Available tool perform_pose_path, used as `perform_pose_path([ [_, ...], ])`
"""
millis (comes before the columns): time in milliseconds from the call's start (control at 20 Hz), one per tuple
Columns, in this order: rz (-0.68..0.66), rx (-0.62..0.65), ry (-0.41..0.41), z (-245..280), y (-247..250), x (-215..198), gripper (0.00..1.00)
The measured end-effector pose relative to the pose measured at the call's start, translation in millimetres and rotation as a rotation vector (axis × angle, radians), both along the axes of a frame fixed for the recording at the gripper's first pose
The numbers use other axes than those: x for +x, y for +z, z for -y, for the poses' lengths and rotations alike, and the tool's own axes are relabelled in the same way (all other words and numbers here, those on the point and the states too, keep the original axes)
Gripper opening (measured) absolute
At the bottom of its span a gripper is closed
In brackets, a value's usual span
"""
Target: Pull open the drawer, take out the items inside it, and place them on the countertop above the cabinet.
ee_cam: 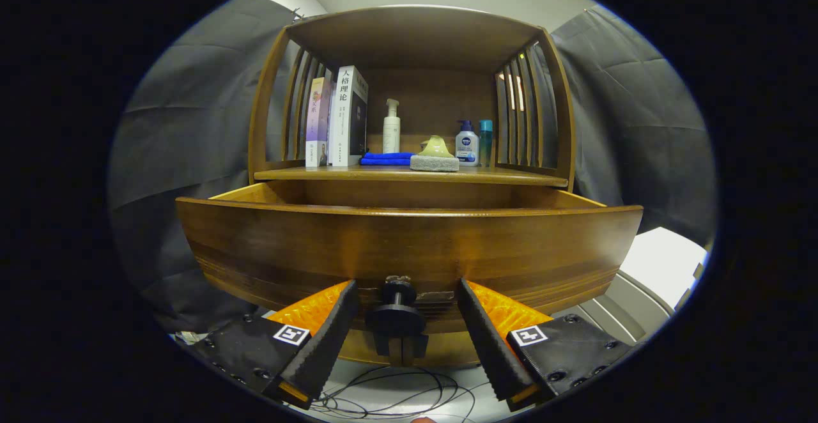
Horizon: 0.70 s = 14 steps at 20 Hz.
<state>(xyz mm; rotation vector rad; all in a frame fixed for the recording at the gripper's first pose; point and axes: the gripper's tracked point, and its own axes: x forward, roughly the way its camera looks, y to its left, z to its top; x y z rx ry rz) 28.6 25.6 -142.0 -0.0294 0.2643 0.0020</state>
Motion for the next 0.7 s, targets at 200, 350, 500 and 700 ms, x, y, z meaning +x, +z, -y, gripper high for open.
perform_pose_path([
  [200,-0.003,0.008,-0.003,0,3,20,0.99],
  [350,-0.005,0.014,-0.006,0,4,33,0.98],
  [500,-0.019,0.012,-0.008,-1,2,50,0.98],
  [700,-0.02,0.012,-0.007,1,1,72,0.98],
])
